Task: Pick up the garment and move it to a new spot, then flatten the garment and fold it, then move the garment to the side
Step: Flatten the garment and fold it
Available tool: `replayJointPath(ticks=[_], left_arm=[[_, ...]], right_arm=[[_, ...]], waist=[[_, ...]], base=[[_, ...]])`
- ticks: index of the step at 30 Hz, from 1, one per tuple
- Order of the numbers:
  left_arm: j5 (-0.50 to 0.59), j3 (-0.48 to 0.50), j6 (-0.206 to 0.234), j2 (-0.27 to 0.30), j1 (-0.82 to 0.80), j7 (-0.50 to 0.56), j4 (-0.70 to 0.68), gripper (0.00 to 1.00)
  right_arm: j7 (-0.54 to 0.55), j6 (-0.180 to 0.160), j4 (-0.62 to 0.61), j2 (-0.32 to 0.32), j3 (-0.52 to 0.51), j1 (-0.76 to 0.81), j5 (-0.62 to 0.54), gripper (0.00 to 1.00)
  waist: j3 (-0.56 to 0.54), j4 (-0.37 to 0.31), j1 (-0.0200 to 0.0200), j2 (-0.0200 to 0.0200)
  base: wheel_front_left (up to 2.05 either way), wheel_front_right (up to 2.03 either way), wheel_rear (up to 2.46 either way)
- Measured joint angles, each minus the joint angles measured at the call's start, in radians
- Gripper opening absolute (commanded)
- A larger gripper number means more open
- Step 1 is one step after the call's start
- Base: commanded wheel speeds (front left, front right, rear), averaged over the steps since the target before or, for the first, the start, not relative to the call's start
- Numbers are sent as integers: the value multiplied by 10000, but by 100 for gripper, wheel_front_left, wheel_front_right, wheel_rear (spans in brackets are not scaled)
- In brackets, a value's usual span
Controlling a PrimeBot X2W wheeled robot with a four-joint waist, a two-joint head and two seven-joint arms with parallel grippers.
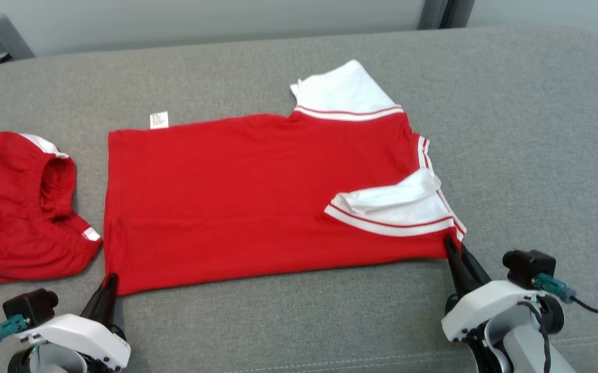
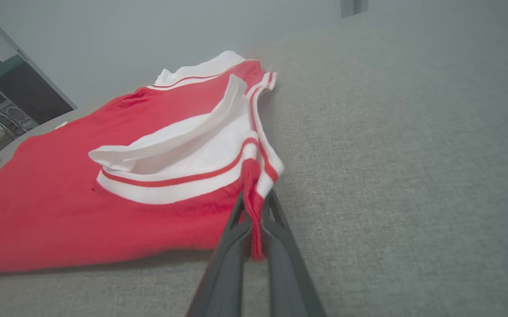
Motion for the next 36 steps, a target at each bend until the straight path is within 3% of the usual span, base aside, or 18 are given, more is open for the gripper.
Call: replayJointPath(ticks=[18,19,20,21,22,28,36], left_arm=[[1423,871,0,-953,991,0,1444,0],[1480,913,0,-957,990,0,1440,22],[1507,961,0,-965,990,0,1438,69],[1553,1001,0,-968,990,0,1430,100],[1666,1024,0,-966,990,0,1415,100],[2387,1321,0,-903,981,-2,1609,100],[3927,2069,4,-731,513,0,309,100]], right_arm=[[0,0,627,21,481,1244,61,0],[0,0,635,25,497,1247,59,0],[0,0,650,25,497,1247,50,26],[0,0,681,29,487,1245,33,68],[0,0,748,29,497,1241,29,100],[2,-2,832,33,-213,1094,-527,100],[2,-2,-69,17,-1185,98,-2169,100]], waist=[[-1567,-242,0,0],[-1554,-255,0,0],[-1535,-261,0,0],[-1506,-265,0,0],[-1473,-267,0,0],[-1331,-217,0,0],[-959,-152,0,0]], base=[[0,0,0],[0,0,0],[0,0,0],[0,0,0],[0,0,0],[0,0,0],[0,0,0]])
